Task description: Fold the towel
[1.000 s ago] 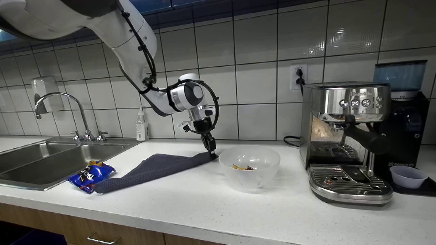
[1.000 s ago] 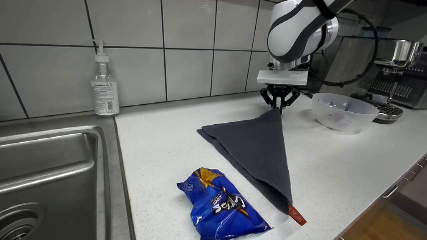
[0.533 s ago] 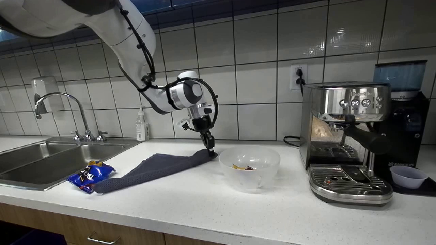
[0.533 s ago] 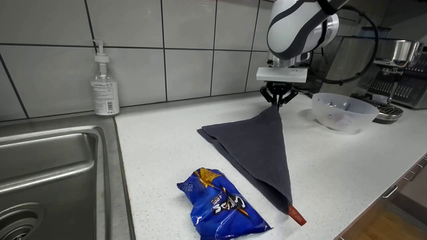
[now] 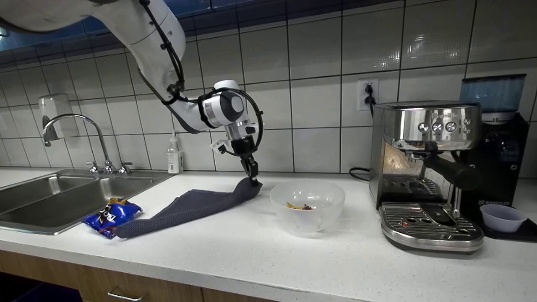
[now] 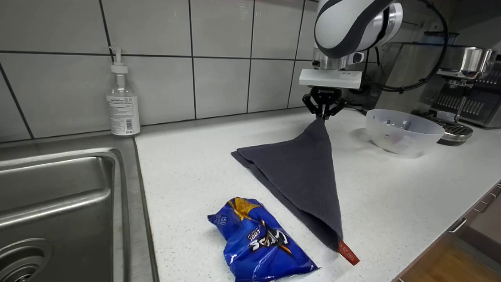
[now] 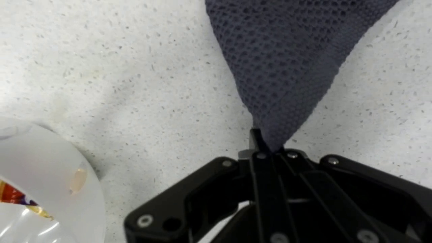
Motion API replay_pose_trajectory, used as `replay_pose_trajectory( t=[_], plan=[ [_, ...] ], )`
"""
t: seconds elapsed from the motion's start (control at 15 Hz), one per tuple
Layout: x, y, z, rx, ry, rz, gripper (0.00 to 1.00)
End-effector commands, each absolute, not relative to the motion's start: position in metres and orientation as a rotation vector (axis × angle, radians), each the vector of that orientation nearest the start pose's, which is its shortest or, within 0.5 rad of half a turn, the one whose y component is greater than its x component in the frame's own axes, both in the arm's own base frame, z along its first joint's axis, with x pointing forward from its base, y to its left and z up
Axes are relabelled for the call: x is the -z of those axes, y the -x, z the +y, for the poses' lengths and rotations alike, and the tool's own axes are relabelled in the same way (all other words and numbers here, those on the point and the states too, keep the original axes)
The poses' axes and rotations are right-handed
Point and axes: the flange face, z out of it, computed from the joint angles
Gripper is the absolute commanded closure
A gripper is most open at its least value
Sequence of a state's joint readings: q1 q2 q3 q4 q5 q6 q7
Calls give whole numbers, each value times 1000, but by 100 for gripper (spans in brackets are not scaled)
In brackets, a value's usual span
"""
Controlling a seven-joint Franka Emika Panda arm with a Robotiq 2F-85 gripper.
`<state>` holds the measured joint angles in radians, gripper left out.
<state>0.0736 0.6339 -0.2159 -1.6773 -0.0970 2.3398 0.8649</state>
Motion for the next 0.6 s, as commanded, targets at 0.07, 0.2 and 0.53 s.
replay_pose_trajectory(
  t=[0.07,0.2,0.53],
  plan=[
    [-267,-658,-65,178,2950,1395,99],
    [-273,-649,-56,176,2949,1379,99],
    [-288,-625,-35,175,2949,1339,99]
  ],
)
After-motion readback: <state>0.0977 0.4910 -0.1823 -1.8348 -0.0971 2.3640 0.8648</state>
